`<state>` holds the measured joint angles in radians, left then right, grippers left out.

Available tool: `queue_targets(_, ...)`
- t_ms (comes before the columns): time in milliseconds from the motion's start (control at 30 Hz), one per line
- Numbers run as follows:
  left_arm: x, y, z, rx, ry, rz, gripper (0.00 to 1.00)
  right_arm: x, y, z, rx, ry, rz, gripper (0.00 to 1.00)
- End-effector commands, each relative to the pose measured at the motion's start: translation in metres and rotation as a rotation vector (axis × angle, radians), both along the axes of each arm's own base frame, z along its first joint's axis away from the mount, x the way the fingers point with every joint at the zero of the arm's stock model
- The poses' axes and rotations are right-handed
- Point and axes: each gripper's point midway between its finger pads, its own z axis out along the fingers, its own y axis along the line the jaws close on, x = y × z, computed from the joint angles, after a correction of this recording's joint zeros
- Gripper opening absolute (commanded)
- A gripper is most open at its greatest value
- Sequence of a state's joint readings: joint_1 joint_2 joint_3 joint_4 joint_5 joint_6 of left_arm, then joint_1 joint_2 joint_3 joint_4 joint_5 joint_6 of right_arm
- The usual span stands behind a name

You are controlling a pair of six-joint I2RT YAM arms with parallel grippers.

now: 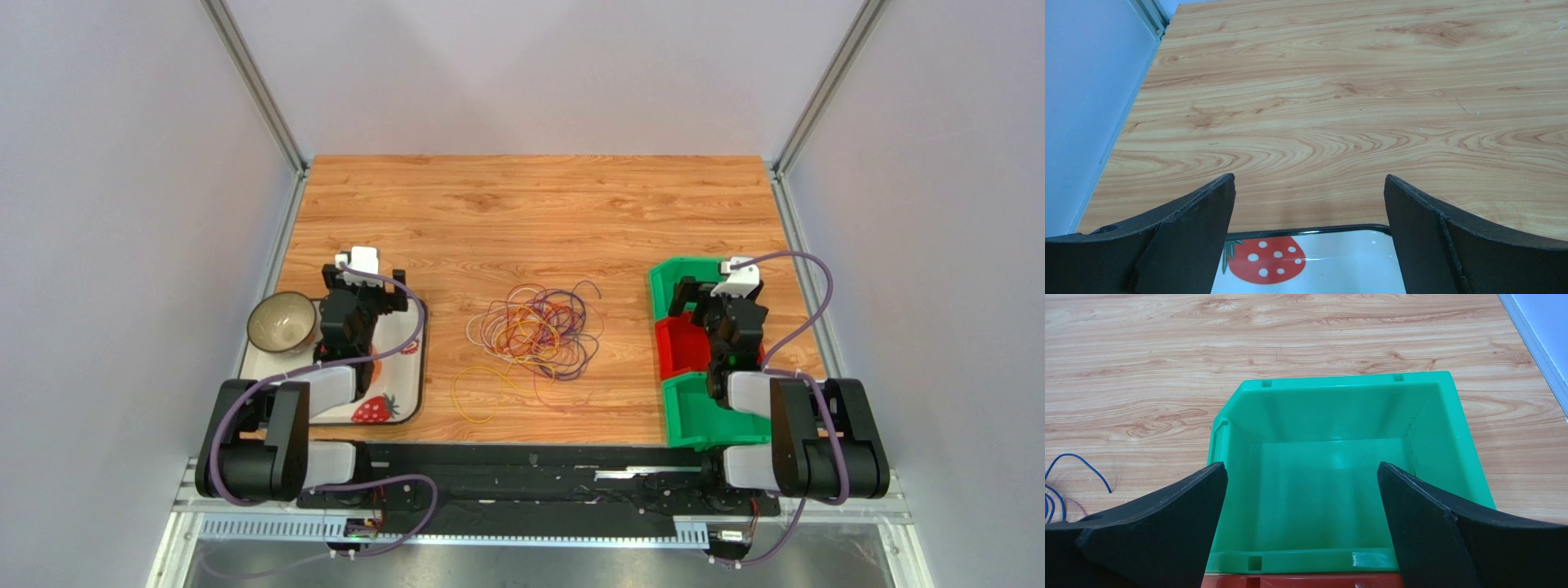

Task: Untangle the cables
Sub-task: Untie the cable.

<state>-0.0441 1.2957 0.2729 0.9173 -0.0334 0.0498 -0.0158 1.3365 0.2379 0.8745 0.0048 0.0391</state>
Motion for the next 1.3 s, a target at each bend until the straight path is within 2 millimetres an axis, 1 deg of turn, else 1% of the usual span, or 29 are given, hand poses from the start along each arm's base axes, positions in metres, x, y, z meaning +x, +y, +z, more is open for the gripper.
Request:
queue_targets(0,0.003,-0.001,0.013,-0.013,-0.05,-0.01,0.99,0.006,-0.004,0.01,-0.012,-0.031,-0.022,1.0)
queue_targets(433,0.004,-0.002,0.013,-0.014,-0.048,-0.013,0.99,0.006,-0.004,0.011,-0.009,-0.031,-0.024,1.0)
queue_targets(500,0.004,-0.001,0.013,-0.012,-0.048,-0.012,0.99,0.008,-0.019,0.017,-0.018,-0.046,-0.122,1.0)
queue_targets(533,0.003,-0.001,0.012,-0.013,-0.048,-0.011,0.99,0.011,-0.012,0.029,-0.026,-0.065,-0.129,1.0)
queue_targets(567,0.005,-0.001,0.017,-0.018,-0.064,-0.008,0.99,0.004,-0.01,0.011,-0.048,0.057,-0.134,1.0)
queue_targets(600,0.004,-0.002,0.014,-0.01,-0.03,-0.016,0.99,0.022,-0.004,0.043,-0.043,0.035,-0.112,1.0)
queue_targets(633,0.005,-0.002,0.017,-0.01,-0.007,-0.016,0.99,0.02,-0.001,0.051,-0.042,0.06,-0.088,1.0)
queue_targets(667,0.013,-0.002,0.055,-0.012,-0.056,-0.015,0.99,0.018,0.005,0.053,-0.034,0.094,-0.062,1.0)
queue_targets(700,0.008,-0.002,0.039,-0.019,0.064,-0.01,0.99,0.023,0.006,0.072,-0.024,0.065,-0.059,1.0)
queue_targets(733,0.01,-0.002,0.052,-0.043,0.064,0.003,0.99,0.02,0.006,0.096,-0.008,0.022,-0.062,1.0)
queue_targets(767,0.017,0.0,0.094,-0.077,0.0,0.023,0.99,0.016,0.008,0.1,0.013,0.041,-0.062,1.0)
queue_targets(800,0.014,-0.003,0.092,-0.12,0.065,0.028,0.99,0.021,0.012,0.131,0.055,-0.014,-0.055,1.0)
queue_targets(833,0.013,-0.005,0.106,-0.153,0.064,0.025,0.99,0.022,0.017,0.151,0.081,-0.041,-0.034,1.0)
queue_targets(867,0.016,-0.007,0.148,-0.202,0.006,0.026,0.99,0.016,0.032,0.157,0.106,-0.004,0.048,1.0)
queue_targets(900,0.008,-0.01,0.142,-0.317,0.087,0.065,0.99,0.016,0.045,0.176,0.155,-0.013,0.105,1.0)
queue_targets(933,0.004,-0.008,0.147,-0.39,0.112,0.108,0.99,0.013,0.052,0.189,0.219,0.015,0.121,1.0)
queue_targets(967,0.002,0.006,0.156,-0.451,0.106,0.222,0.99,0.016,0.049,0.184,0.278,0.05,0.072,1.0)
queue_targets(1000,-0.008,0.011,0.132,-0.632,0.187,0.364,0.99,0.019,0.05,0.18,0.428,0.074,0.001,1.0)
queue_targets(1033,-0.015,0.02,0.117,-0.719,0.224,0.474,0.99,0.02,0.044,0.173,0.457,0.126,-0.032,1.0)
queue_targets(1067,-0.017,0.006,0.095,-0.801,0.341,0.453,0.99,0.022,0.065,0.159,0.491,0.227,0.064,0.98)
queue_targets(1100,-0.011,-0.001,0.094,-0.813,0.384,0.362,0.98,0.021,0.075,0.154,0.497,0.292,0.109,0.88)
queue_targets(1133,-0.005,-0.011,0.089,-0.824,0.43,0.276,0.77,0.01,0.09,0.143,0.489,0.394,0.144,0.85)
queue_targets(1167,-0.004,-0.028,0.096,-0.833,0.459,0.176,0.76,0.012,0.093,0.151,0.46,0.395,0.143,0.84)
queue_targets(1200,-0.007,-0.031,0.092,-0.832,0.481,0.176,0.76,0.009,0.097,0.15,0.427,0.406,0.144,0.84)
queue_targets(1233,-0.01,-0.034,0.091,-0.827,0.493,0.176,0.78,0.0,0.11,0.147,0.377,0.423,0.172,0.84)
queue_targets(1267,-0.013,-0.035,0.09,-0.817,0.504,0.176,0.78,-0.004,0.111,0.144,0.356,0.425,0.157,0.85)
